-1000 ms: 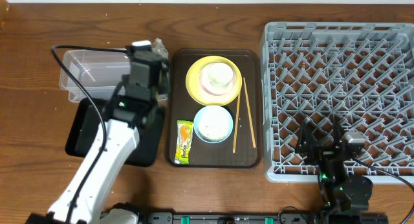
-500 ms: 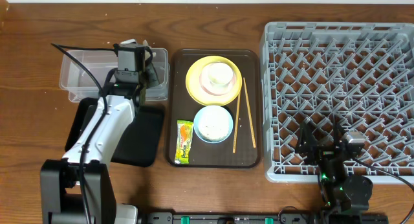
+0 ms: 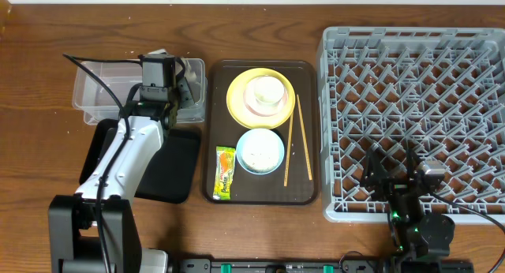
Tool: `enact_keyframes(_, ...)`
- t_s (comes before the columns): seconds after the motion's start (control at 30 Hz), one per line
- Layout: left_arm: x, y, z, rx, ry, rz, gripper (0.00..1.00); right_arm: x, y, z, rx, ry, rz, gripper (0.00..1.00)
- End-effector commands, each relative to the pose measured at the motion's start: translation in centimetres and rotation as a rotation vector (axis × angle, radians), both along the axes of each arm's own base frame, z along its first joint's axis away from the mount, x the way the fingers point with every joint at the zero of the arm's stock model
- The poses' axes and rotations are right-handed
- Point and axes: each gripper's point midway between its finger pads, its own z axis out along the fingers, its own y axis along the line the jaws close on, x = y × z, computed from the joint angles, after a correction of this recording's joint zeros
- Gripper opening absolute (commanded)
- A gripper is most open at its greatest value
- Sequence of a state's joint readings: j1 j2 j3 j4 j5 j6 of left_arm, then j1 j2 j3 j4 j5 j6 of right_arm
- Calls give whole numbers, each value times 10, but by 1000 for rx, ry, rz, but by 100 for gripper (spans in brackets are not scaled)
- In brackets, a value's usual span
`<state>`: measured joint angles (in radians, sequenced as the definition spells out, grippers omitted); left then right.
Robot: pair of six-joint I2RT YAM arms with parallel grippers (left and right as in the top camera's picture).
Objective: Sort waste into correct bins and load items into the dishwasher rack
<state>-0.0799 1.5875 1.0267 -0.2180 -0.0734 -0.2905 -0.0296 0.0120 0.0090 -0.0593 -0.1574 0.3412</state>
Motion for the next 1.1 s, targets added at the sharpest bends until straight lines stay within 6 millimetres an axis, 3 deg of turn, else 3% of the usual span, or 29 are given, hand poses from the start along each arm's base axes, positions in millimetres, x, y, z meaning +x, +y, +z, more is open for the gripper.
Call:
enact_keyframes(0.0, 3, 1, 13, -9, -32, 2, 47, 0, 1, -1, 10, 1, 4, 99)
enact_keyframes(0.1, -2, 1, 35, -11, -60, 3, 47, 0, 1, -1, 10, 1, 4, 99)
enact_keyframes(0.17, -15, 2, 50, -22, -60, 15, 40, 0, 1, -1, 10, 1, 4, 99)
enact_keyframes(0.27, -56, 5, 63, -90, 3, 102, 12, 0, 1, -1, 10, 1, 4, 99)
enact_keyframes(0.3, -76, 7, 63, -107, 46, 131, 7, 0, 1, -1, 10, 1, 4, 99)
enact_keyframes(0.5, -178, 15, 46, -97, 336, 208, 6, 0, 1, -1, 10, 1, 4, 99)
enact_keyframes(0.6, -209, 23, 33, -44, 459, 230, 17, 0, 1, -1, 10, 1, 4, 99)
enact_keyframes(0.7, -226, 24, 18, -26, 543, 235, 17, 0, 1, -1, 10, 1, 4, 99)
enact_keyframes(0.87, -233, 17, -14, -59, 613, 220, 13, 0, 1, -1, 10, 1, 4, 99)
enact_keyframes(1.07, -242, 8, -35, -91, 721, 202, 13, 0, 1, -1, 10, 1, 4, 99)
